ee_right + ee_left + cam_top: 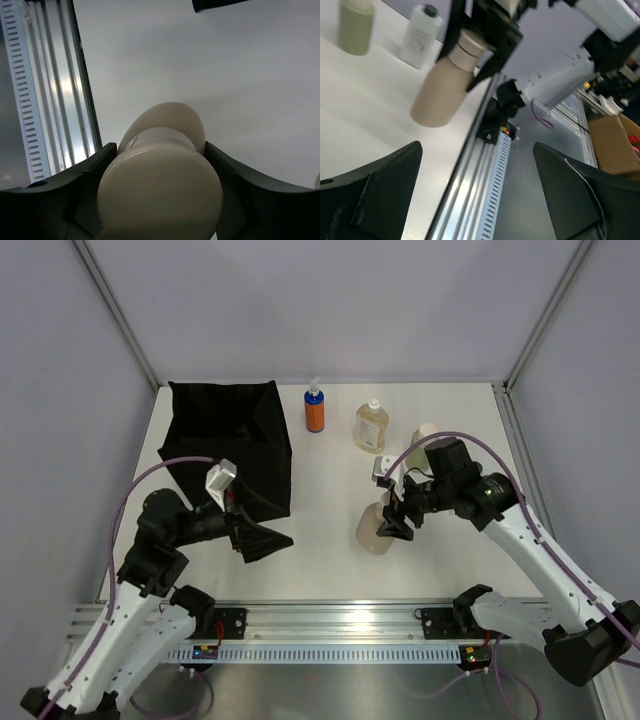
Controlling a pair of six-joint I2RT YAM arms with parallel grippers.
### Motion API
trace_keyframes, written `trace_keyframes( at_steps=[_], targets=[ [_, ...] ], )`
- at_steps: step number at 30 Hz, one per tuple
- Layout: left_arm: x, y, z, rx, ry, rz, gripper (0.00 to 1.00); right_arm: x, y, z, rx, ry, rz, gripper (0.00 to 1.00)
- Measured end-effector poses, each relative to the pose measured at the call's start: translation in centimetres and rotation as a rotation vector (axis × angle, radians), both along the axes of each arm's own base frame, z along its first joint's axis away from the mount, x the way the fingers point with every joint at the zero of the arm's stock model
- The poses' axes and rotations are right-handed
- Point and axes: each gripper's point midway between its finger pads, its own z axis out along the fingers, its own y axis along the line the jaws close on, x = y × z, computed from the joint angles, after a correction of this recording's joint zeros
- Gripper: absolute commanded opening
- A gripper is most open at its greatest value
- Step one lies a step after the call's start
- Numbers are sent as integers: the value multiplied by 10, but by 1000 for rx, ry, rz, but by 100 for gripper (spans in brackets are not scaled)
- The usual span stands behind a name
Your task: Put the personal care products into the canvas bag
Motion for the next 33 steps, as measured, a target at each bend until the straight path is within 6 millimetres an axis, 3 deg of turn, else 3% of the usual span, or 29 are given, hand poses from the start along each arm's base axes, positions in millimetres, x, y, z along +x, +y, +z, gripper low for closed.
trace_keyframes(
  at_steps=[3, 7, 18, 23, 33],
  targets=[
    [-13, -21, -6, 22, -13, -94, 99, -5, 2, 15, 51, 21, 25, 0],
    [-13, -50, -25, 92, -14, -149, 99, -17, 6, 27, 95, 73, 62, 0],
    [14, -112, -72, 213, -61, -245, 99, -32, 14, 44, 163, 124, 118, 0],
    [17, -131, -76, 198, -80, -295, 99, -33, 15, 45, 170, 140, 113, 0],
    [3, -164, -65, 103, -157, -426, 98, -39, 20, 53, 214, 182, 129, 0]
  ],
)
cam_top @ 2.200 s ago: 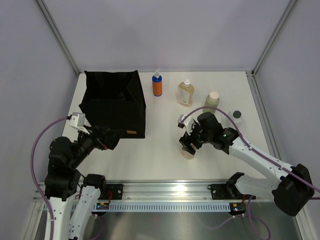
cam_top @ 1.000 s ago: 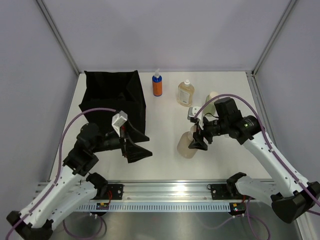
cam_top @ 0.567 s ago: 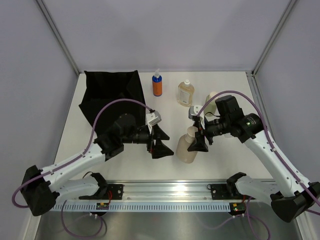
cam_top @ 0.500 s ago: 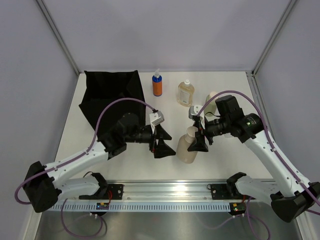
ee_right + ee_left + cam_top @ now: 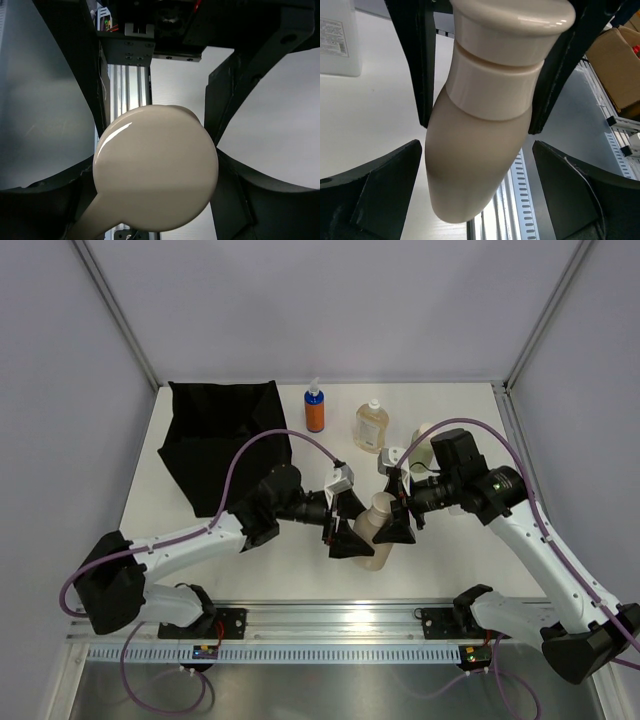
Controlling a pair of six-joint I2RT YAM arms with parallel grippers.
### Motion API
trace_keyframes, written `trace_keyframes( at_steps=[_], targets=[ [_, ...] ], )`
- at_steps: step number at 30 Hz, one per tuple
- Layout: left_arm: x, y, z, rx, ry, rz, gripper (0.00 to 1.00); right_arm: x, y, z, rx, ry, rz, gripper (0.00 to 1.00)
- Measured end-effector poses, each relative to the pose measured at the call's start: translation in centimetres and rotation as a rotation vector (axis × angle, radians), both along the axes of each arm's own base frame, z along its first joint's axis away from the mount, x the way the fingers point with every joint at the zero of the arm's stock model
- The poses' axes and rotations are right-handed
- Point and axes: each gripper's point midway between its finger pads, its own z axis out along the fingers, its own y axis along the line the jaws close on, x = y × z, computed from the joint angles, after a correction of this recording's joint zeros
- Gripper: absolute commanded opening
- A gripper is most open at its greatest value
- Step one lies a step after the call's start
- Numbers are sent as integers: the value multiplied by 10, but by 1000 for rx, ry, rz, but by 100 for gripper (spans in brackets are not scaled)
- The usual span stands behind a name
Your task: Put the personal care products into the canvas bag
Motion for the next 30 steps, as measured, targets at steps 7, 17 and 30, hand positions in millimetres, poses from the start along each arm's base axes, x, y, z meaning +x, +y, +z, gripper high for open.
trace_keyframes(
  at_steps=[7, 17, 30],
  targets=[
    [-4, -11, 1, -37, 37, -45, 70, 3, 3, 7, 20, -6, -4, 0],
    [-12, -13, -5, -33, 85, -117, 4, -3, 1, 2, -7, 65, -17, 0],
    [-11, -6, -7, 13, 127, -80, 0, 3, 4, -3, 2, 94, -58, 56]
  ],
)
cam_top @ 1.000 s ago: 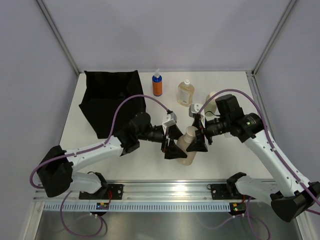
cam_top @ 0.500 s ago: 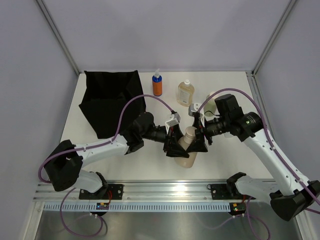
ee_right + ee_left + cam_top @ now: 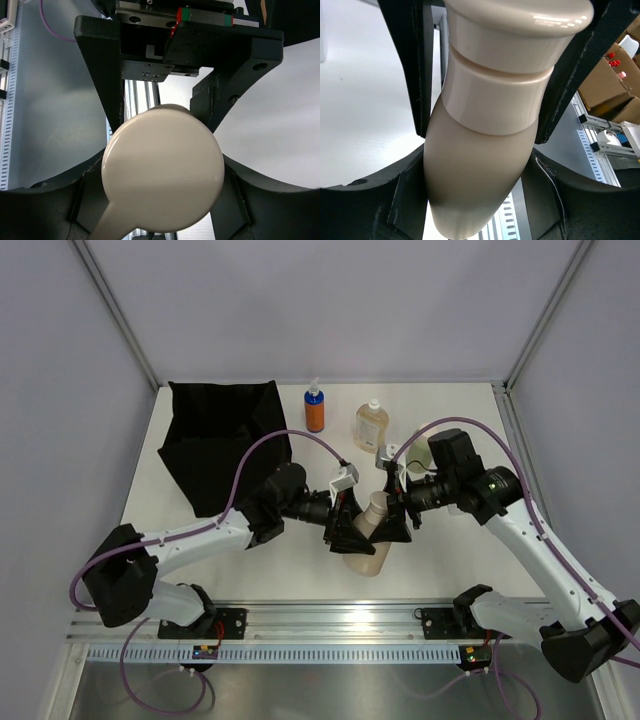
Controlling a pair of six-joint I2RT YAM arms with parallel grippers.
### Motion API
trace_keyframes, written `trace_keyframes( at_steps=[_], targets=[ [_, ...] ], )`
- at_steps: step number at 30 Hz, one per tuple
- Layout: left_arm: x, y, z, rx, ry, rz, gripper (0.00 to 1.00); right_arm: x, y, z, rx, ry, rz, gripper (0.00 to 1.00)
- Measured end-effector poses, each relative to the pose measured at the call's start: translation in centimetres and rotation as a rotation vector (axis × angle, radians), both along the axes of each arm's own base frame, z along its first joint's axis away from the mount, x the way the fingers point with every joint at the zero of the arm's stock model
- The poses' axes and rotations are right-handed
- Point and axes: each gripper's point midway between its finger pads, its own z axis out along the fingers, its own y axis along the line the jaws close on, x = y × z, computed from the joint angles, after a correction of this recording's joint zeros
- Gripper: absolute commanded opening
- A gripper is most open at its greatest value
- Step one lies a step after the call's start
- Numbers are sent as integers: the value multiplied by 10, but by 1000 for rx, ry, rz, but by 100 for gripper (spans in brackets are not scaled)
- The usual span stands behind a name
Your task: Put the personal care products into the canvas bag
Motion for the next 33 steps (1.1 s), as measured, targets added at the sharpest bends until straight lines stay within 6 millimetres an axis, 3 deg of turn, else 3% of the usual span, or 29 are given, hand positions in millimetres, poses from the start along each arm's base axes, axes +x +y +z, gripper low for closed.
trace_keyframes(
  at_steps=[2, 6, 16, 23, 28, 33],
  targets=[
    [1, 1, -2, 14, 8, 12, 0, 1, 1, -1, 3, 2, -5, 74],
    [2, 4, -5, 43, 28, 37, 0, 7, 2, 1, 10, -23, -25, 82],
    [-6, 19, -19, 123, 73, 64, 0, 29, 5, 11, 36, -106, -87, 99],
    [-5, 43, -23, 235, 26, 159, 0, 42, -8, 29, 65, -132, -158, 100],
    [9, 68, 9, 336, -87, 282, 0, 54, -28, 47, 85, -198, -246, 99],
    [31, 112, 75, 360, -238, 476, 0, 66, -52, 50, 110, -242, -344, 100]
  ],
)
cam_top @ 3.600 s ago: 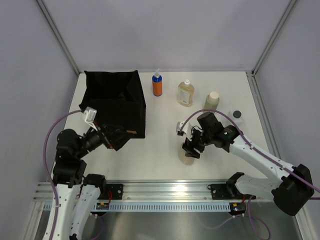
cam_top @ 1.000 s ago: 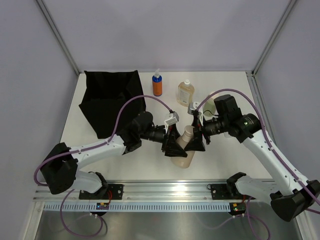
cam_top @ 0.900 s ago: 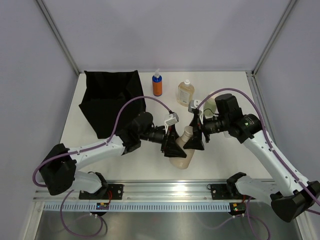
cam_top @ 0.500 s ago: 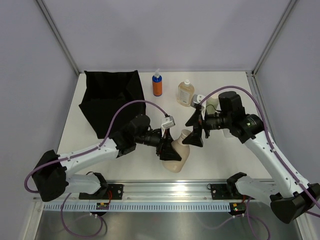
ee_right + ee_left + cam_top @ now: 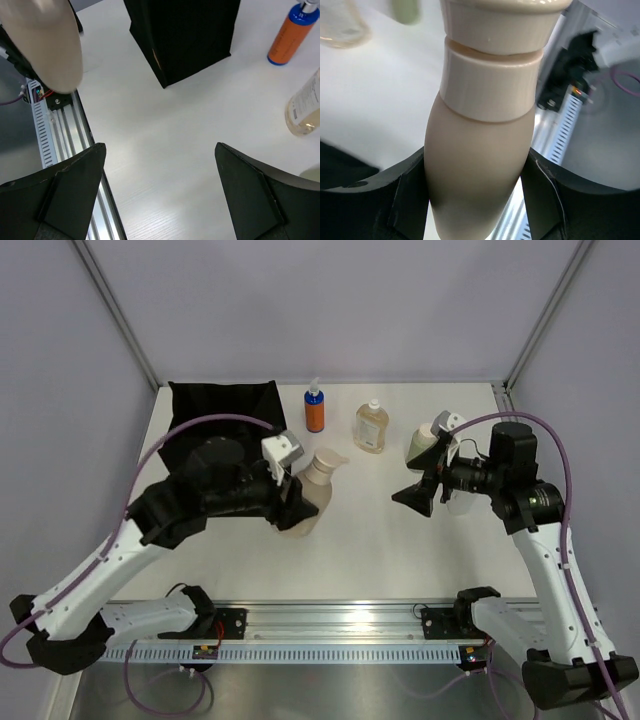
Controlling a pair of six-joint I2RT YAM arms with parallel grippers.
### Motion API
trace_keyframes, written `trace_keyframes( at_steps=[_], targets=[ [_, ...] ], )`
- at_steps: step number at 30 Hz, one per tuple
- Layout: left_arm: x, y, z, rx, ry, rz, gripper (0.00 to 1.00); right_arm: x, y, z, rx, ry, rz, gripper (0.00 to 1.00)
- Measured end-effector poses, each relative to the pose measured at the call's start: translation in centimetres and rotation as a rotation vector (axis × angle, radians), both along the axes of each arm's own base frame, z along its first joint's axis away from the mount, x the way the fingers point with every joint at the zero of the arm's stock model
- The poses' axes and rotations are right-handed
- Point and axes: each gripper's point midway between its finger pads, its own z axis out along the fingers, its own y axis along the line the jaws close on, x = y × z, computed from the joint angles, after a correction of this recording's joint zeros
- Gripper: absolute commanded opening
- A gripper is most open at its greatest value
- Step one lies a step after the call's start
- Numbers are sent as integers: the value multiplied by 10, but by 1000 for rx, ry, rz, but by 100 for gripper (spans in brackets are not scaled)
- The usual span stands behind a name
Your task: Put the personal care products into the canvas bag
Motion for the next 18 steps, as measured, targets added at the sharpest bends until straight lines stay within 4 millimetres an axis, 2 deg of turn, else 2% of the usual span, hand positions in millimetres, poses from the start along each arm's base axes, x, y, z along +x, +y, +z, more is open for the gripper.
trace_keyframes(
  at_steps=[6, 10, 13, 18],
  targets=[
    [64, 66, 81, 31, -239, 349, 0, 12, -20, -20, 62, 55, -56, 100],
    [110, 105, 121, 84, -351, 540, 0, 9, -21, -38, 80, 98, -38, 100],
    [148, 131, 130, 149, -395, 660, 0, 6, -22, -44, 89, 107, -23, 99],
    [198, 167, 108, 316, -414, 776, 0, 7, -29, -44, 102, 90, -32, 100]
  ],
)
